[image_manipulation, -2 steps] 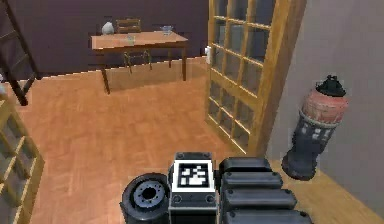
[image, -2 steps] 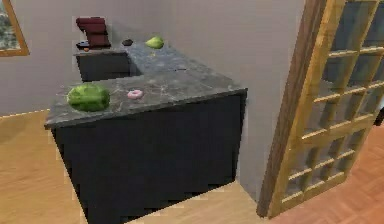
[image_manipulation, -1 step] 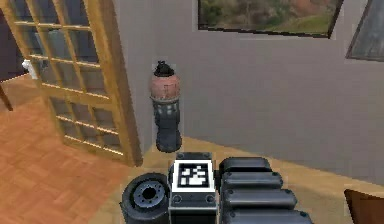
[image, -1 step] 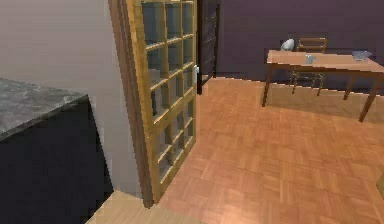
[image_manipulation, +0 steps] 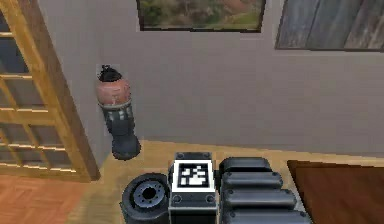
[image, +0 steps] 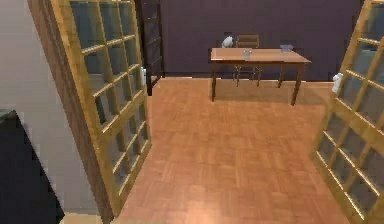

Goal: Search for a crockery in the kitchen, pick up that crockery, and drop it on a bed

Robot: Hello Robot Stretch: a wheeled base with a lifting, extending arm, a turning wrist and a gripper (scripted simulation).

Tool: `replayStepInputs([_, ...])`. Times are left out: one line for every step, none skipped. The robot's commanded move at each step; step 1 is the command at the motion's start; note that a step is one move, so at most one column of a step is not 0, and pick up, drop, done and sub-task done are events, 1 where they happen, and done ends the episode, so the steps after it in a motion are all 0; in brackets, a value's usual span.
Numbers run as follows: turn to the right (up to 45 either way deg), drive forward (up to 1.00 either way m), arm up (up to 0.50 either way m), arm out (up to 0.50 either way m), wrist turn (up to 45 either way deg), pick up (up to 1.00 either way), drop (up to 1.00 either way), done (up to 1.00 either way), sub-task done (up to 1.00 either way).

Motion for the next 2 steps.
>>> replayStepInputs([0.0,1.00,0.00,0.00,0.0,0.00,0.00,0.00,0.00])
replayStepInputs([3.0,0.00,0.00,0.00,0.0,0.00,0.00,0.00,0.00])
